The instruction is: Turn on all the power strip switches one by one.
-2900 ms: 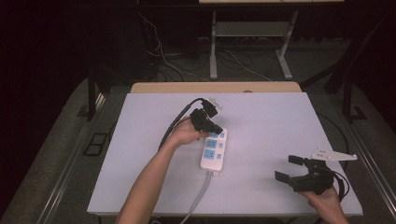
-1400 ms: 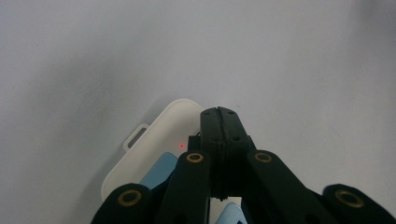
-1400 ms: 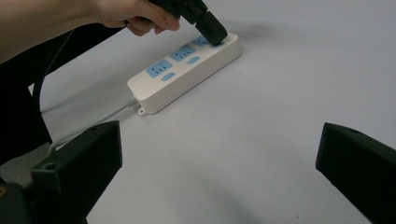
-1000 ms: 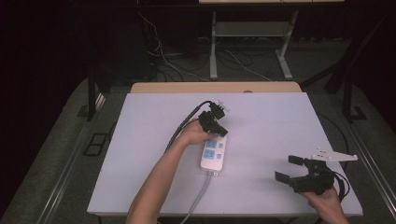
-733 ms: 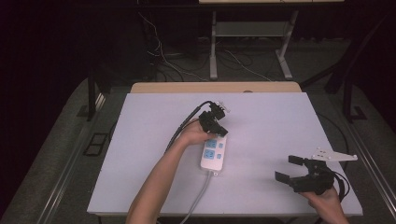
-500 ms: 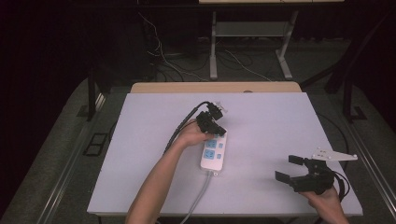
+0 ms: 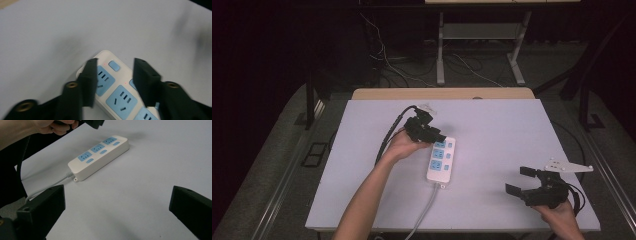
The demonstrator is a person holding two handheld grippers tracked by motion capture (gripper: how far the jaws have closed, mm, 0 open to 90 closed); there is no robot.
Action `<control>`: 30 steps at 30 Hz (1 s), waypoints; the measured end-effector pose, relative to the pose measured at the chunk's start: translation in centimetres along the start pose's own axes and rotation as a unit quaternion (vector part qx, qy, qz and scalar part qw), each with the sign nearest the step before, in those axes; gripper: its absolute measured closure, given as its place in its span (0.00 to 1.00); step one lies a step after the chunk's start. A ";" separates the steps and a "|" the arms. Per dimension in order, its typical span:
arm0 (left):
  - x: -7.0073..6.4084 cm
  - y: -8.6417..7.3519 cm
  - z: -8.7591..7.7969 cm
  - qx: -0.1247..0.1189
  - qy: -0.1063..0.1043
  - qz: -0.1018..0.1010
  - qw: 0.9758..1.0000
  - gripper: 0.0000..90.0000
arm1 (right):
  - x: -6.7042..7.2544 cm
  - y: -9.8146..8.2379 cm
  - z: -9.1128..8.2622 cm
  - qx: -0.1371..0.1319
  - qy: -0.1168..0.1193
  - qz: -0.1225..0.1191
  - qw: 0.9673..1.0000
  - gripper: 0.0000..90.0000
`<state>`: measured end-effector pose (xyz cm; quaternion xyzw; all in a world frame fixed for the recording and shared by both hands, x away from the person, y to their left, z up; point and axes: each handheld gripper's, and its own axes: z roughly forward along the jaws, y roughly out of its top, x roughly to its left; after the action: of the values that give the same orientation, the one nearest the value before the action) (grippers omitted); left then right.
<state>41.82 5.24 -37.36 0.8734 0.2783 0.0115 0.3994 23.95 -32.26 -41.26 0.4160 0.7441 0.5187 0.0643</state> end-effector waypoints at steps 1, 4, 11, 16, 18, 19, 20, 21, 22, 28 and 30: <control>0.1 -0.1 -0.4 -0.002 0.001 -0.004 1.000 0.45 | 0.0 0.0 0.0 0.000 0.000 0.000 1.000 0.00; 0.0 -0.5 -1.5 -0.014 0.012 -0.016 1.000 0.22 | 0.0 0.0 0.0 0.000 0.000 0.000 1.000 0.00; -0.4 -2.1 -4.0 -0.031 0.024 -0.024 0.999 0.00 | 0.0 0.0 0.1 0.001 0.000 0.001 1.000 0.00; -0.9 -3.8 -5.7 -0.051 0.037 -0.029 0.998 0.00 | 0.1 0.0 0.1 0.001 0.000 0.002 1.000 0.00; -1.0 -4.5 -6.4 -0.059 0.041 -0.033 0.997 0.00 | 0.1 0.0 0.2 0.001 0.000 0.002 1.000 0.00; -1.1 -4.7 -6.7 -0.062 0.041 -0.036 0.997 0.00 | 0.1 0.0 0.2 0.001 0.000 0.002 1.000 0.00; -1.1 -5.1 -7.1 -0.068 0.042 -0.040 0.996 0.00 | 0.1 0.0 0.2 0.002 0.000 0.002 1.000 0.00; -1.2 -5.4 -7.4 -0.073 0.047 -0.042 0.995 0.00 | 0.2 0.0 0.2 0.003 0.000 0.001 1.000 0.00; -1.3 -5.8 -7.7 -0.075 0.049 -0.043 0.995 0.00 | 0.2 0.0 0.2 0.003 0.000 0.001 1.000 0.00; -2.2 -8.0 -9.0 -0.092 0.061 -0.045 0.993 0.00 | 0.3 0.0 0.3 0.004 0.001 0.000 1.000 0.00; -2.5 -8.8 -9.3 -0.102 0.064 -0.049 0.991 0.00 | 0.3 0.0 0.4 0.005 0.000 0.000 1.000 0.00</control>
<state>33.27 15.07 -36.70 0.8109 0.3435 0.0763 0.4676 23.93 -31.78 -41.35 0.4165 0.7464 0.5152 0.0620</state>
